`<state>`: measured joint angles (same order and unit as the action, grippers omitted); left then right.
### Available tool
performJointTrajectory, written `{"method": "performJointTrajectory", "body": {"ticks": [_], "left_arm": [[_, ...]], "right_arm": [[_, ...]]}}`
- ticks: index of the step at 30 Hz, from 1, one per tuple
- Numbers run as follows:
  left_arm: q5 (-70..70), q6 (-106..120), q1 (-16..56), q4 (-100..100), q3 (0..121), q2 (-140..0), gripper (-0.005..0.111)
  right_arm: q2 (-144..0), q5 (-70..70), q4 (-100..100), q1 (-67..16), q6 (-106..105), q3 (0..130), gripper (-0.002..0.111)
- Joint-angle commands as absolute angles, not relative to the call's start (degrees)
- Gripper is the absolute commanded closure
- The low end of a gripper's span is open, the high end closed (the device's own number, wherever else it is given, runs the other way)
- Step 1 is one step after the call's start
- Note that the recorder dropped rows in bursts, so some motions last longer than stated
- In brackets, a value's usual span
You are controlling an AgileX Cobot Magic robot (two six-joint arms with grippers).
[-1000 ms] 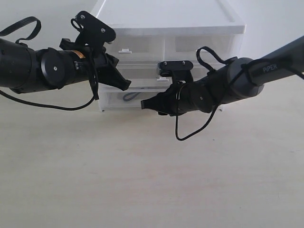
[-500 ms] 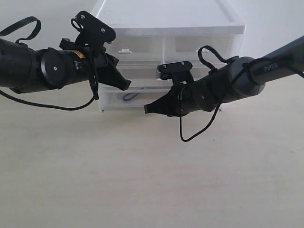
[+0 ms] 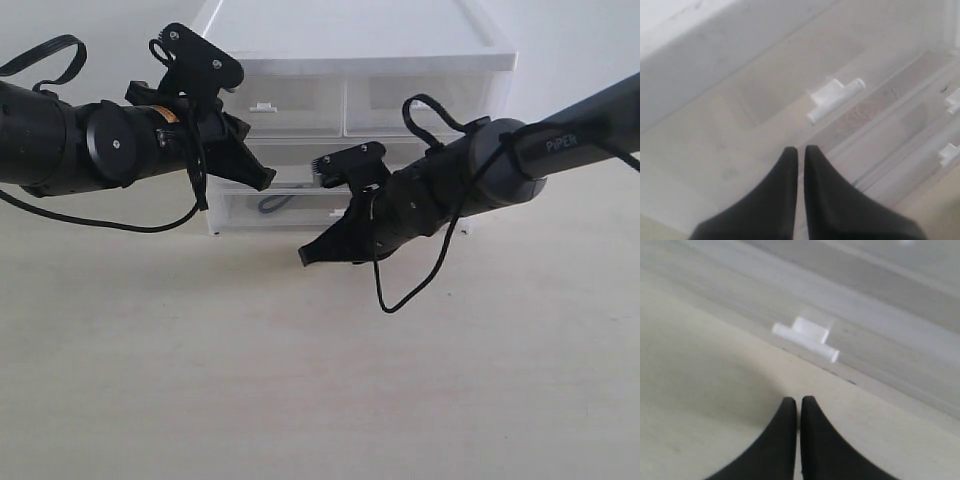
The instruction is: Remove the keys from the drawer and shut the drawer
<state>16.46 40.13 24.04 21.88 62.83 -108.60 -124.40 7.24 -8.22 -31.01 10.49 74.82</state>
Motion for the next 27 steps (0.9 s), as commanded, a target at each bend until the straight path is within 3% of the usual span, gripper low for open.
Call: {"method": "performJointTrajectory", "body": {"ticks": [1,27], "left_arm": [[37.19,39.71,21.24,25.95,64.18,-109.72,0.103],[37.29,39.71,21.24,25.95,64.18,-109.72,0.103]], "right_arm": [[-122.20,7.81,-8.32,-32.55,10.18,74.92,0.108],[-121.23,6.26,-8.22,-30.44,15.16,74.92,0.108]]}}
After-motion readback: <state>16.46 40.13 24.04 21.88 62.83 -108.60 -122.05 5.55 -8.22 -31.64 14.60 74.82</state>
